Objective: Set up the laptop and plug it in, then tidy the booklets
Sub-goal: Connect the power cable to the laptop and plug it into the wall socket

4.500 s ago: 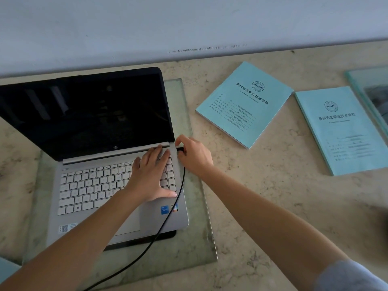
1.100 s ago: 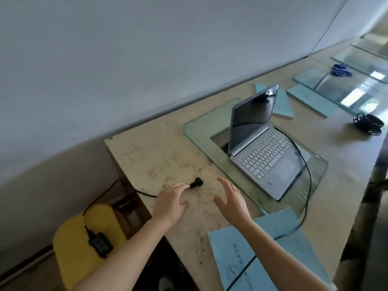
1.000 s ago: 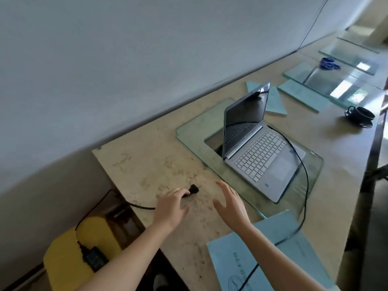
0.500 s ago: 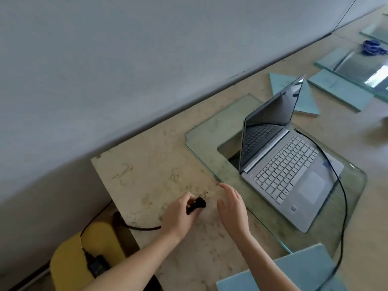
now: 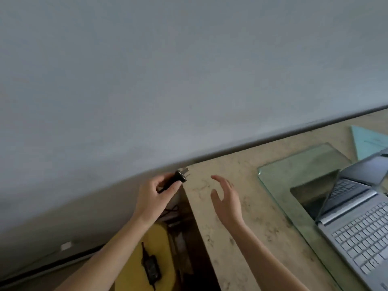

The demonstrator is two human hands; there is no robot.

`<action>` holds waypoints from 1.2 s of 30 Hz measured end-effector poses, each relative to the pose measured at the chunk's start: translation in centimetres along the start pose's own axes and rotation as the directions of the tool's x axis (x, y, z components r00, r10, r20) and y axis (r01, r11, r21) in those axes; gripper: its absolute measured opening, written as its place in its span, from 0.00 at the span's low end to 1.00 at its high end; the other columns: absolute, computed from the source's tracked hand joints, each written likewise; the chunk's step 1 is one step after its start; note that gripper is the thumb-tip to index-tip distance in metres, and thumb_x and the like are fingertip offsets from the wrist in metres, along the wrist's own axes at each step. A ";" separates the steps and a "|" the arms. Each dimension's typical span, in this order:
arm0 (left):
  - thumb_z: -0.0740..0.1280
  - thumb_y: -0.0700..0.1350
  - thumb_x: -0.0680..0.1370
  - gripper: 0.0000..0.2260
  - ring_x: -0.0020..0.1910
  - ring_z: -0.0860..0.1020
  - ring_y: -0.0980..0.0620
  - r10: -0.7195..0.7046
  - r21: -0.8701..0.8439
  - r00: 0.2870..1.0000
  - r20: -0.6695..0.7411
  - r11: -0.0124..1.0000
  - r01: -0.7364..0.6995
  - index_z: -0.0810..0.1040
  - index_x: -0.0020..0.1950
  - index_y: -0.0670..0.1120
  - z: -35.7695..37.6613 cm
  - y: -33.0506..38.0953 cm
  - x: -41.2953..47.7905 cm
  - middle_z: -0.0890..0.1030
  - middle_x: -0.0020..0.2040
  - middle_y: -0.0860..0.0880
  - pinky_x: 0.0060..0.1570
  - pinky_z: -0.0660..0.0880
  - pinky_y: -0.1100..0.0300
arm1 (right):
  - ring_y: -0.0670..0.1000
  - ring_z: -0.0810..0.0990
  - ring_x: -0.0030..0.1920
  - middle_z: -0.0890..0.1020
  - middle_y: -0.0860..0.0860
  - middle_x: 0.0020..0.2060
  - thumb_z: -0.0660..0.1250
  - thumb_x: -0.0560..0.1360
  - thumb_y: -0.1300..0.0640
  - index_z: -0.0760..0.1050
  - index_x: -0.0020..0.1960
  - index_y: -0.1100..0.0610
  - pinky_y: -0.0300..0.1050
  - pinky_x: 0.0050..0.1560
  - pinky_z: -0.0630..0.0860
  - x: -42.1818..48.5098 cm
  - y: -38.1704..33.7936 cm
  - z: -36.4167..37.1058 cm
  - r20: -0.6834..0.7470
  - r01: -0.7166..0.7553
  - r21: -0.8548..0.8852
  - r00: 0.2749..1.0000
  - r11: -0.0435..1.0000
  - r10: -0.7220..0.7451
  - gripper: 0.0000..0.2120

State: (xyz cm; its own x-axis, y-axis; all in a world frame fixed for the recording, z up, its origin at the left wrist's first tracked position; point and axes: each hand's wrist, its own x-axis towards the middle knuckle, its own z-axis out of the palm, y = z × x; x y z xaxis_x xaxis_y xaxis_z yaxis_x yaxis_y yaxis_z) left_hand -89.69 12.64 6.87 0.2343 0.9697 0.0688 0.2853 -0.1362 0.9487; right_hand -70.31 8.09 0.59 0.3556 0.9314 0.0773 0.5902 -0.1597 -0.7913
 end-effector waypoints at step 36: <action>0.72 0.39 0.71 0.06 0.39 0.80 0.61 -0.452 -0.180 0.520 -0.725 0.853 0.490 0.76 0.43 0.44 -36.6 -36.2 -19.5 0.81 0.37 0.51 0.35 0.72 0.74 | 0.51 0.71 0.68 0.75 0.50 0.65 0.63 0.77 0.58 0.70 0.67 0.54 0.46 0.67 0.68 -2.9 -5.8 46.9 0.774 0.251 -0.282 0.629 0.926 0.065 0.18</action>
State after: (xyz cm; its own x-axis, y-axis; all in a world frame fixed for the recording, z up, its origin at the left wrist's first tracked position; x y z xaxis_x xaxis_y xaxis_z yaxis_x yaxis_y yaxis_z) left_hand -138.62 6.09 -17.47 -0.6806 0.7129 -0.1692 0.1914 0.3958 0.8982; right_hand -108.80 21.64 -23.48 -0.2990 0.8292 -0.4723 0.8401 -0.0060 -0.5424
